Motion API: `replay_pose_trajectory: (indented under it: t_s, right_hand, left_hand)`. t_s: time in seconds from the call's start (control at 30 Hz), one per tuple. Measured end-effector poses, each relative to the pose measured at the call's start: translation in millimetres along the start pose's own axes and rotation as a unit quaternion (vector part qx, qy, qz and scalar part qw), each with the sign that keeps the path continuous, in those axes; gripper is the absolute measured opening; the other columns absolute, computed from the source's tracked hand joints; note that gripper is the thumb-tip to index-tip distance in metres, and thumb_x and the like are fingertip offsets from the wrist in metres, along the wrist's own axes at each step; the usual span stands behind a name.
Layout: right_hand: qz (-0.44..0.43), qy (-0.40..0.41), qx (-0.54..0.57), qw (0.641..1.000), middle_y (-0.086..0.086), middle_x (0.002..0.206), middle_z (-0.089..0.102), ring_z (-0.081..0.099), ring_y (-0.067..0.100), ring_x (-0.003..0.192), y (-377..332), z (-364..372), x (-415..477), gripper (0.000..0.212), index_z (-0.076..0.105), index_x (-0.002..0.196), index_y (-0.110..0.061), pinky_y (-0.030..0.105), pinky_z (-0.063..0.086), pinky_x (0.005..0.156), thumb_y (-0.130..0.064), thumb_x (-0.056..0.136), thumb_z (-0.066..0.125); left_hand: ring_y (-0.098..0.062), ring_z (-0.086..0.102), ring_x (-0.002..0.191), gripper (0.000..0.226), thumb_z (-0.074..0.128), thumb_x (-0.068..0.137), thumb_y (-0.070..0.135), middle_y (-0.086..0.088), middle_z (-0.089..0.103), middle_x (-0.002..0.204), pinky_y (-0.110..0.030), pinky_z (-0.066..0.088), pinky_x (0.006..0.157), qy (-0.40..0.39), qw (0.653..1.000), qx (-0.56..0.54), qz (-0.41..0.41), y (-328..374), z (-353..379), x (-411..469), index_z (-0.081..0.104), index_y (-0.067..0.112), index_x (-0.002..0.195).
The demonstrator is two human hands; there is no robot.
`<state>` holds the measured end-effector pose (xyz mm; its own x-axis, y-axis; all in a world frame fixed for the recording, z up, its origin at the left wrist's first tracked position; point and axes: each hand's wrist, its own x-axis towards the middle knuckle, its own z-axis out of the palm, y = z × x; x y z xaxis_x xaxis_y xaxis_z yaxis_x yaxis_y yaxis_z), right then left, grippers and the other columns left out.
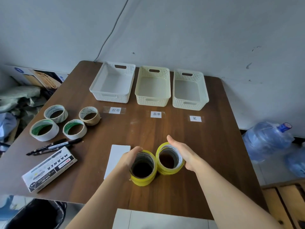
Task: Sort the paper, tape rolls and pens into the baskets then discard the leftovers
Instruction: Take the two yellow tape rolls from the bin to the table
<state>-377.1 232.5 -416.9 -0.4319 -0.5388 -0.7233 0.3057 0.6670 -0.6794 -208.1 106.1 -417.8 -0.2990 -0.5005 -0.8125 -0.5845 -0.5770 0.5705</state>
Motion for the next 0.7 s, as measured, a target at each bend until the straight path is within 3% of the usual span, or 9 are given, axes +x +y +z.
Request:
replay_pose_trajectory:
  t_s: [0.1,0.17,0.3,0.4,0.47,0.57,0.7]
  right_hand:
    - [-0.001,0.003,0.013,1.0,0.001,0.14,0.052,0.044,0.024,0.132,-9.1,-1.0,12.0,0.088,0.051,0.136,-0.025,0.045,0.027,0.114,-0.08,0.068,0.053]
    - [-0.016,0.015,0.056,0.998,0.005,0.121,0.066,0.059,0.024,0.116,-11.5,-2.6,19.4,0.071,0.065,0.12,-0.022,0.045,0.04,0.107,-0.075,0.074,0.054]
    - [-0.019,0.072,0.153,0.985,0.007,0.104,0.068,0.062,0.024,0.098,-7.7,-1.2,30.0,0.034,0.068,0.096,-0.018,0.041,0.048,0.093,-0.048,0.084,0.057]
    - [-0.045,0.091,0.147,0.984,0.008,0.095,0.062,0.056,0.021,0.085,-5.3,2.3,33.3,0.018,0.06,0.085,-0.018,0.033,0.044,0.073,-0.034,0.083,0.056]
    - [-0.066,0.102,0.125,0.985,0.006,0.098,0.064,0.057,0.019,0.087,-7.1,2.7,33.9,0.017,0.063,0.089,-0.017,0.03,0.042,0.067,-0.032,0.085,0.059]
    - [-0.089,0.085,0.096,0.988,0.0,0.104,0.068,0.059,0.017,0.1,-13.2,2.2,35.9,0.019,0.068,0.095,-0.021,0.03,0.042,0.074,-0.037,0.084,0.066]
    - [-0.109,0.078,0.035,0.99,-0.007,0.118,0.059,0.051,0.014,0.108,-17.3,7.7,36.2,0.04,0.058,0.125,-0.027,0.031,0.038,0.086,-0.045,0.089,0.061]
  left_hand:
    - [-0.03,0.062,0.103,0.049,0.061,0.076,0.047,-0.014,0.065,0.109,-0.042,0.05,0.084,0.011,0.999,-0.039,-0.023,-2.4,1.6,-3.4,0.06,0.011,0.11]
    - [-0.026,0.062,0.096,0.041,0.061,0.078,0.045,-0.012,0.064,0.103,-0.036,0.049,0.071,0.026,0.997,-0.068,-0.029,-3.7,5.5,-5.7,0.059,0.013,0.104]
    - [-0.019,0.056,0.079,0.025,0.058,0.084,0.043,-0.006,0.058,0.087,-0.033,0.044,0.06,0.066,0.992,-0.109,-0.025,-6.3,17.5,-10.3,0.055,0.017,0.084]
    - [-0.021,0.058,0.087,0.027,0.057,0.085,0.044,-0.005,0.059,0.091,-0.034,0.047,0.067,0.083,0.987,-0.135,-0.021,-13.2,26.0,-12.2,0.058,0.018,0.09]
    - [-0.023,0.059,0.096,0.03,0.056,0.086,0.046,-0.005,0.061,0.096,-0.034,0.048,0.073,0.099,0.983,-0.151,-0.014,-18.0,31.3,-12.4,0.061,0.018,0.098]
    - [-0.023,0.058,0.1,0.035,0.053,0.089,0.048,-0.003,0.061,0.099,-0.035,0.047,0.08,0.109,0.98,-0.167,-0.001,-23.3,40.6,-14.7,0.06,0.02,0.109]
    - [-0.026,0.058,0.112,0.046,0.052,0.09,0.05,-0.007,0.063,0.119,-0.042,0.047,0.1,0.107,0.974,-0.198,0.016,-30.3,52.2,-19.3,0.061,0.017,0.121]
